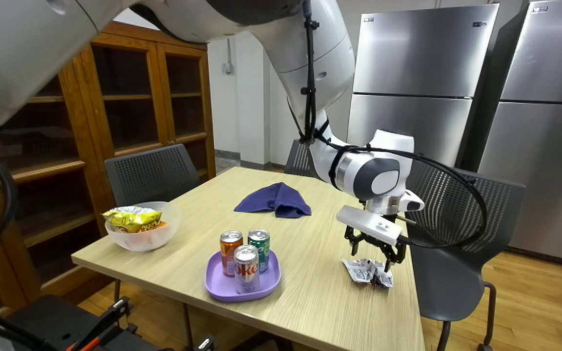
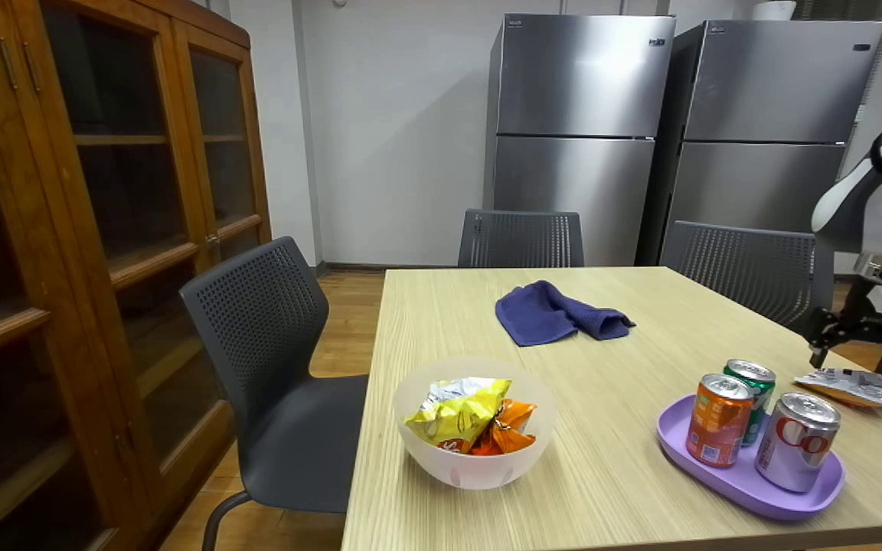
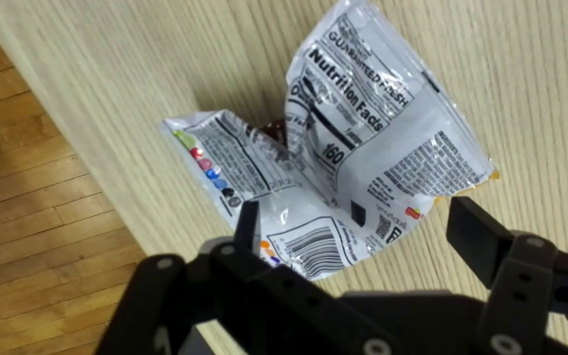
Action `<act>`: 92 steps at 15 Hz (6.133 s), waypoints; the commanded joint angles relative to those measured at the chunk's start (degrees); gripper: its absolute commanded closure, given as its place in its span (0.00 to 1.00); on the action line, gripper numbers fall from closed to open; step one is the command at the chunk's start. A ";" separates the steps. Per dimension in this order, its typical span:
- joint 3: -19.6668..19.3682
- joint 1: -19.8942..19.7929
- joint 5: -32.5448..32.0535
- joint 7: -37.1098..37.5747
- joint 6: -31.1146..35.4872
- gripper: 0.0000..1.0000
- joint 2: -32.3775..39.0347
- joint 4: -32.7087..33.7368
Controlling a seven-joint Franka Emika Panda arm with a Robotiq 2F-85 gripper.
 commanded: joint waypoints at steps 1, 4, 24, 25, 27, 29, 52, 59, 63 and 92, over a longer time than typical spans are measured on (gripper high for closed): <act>0.63 -1.06 -0.57 -1.64 -2.86 0.35 1.03 2.67; 0.38 -0.92 -0.75 -1.43 -3.15 0.58 1.20 2.96; -0.65 1.47 -2.99 -1.42 -0.09 1.00 -7.24 -5.41; -0.65 1.70 -3.23 -1.43 0.34 1.00 -8.34 -6.43; -0.65 2.29 -3.78 -1.45 1.38 1.00 -10.88 -8.96; -0.76 3.20 -4.48 -1.24 2.64 1.00 -13.51 -11.67; 1.25 23.36 -17.52 1.64 15.71 1.00 -37.98 -38.84; 4.44 28.38 -20.92 1.67 18.40 1.00 -43.55 -45.75; 6.62 31.08 -22.42 2.22 19.04 1.00 -46.35 -49.22; 18.97 44.13 -17.24 0.11 21.09 1.00 -40.92 -50.25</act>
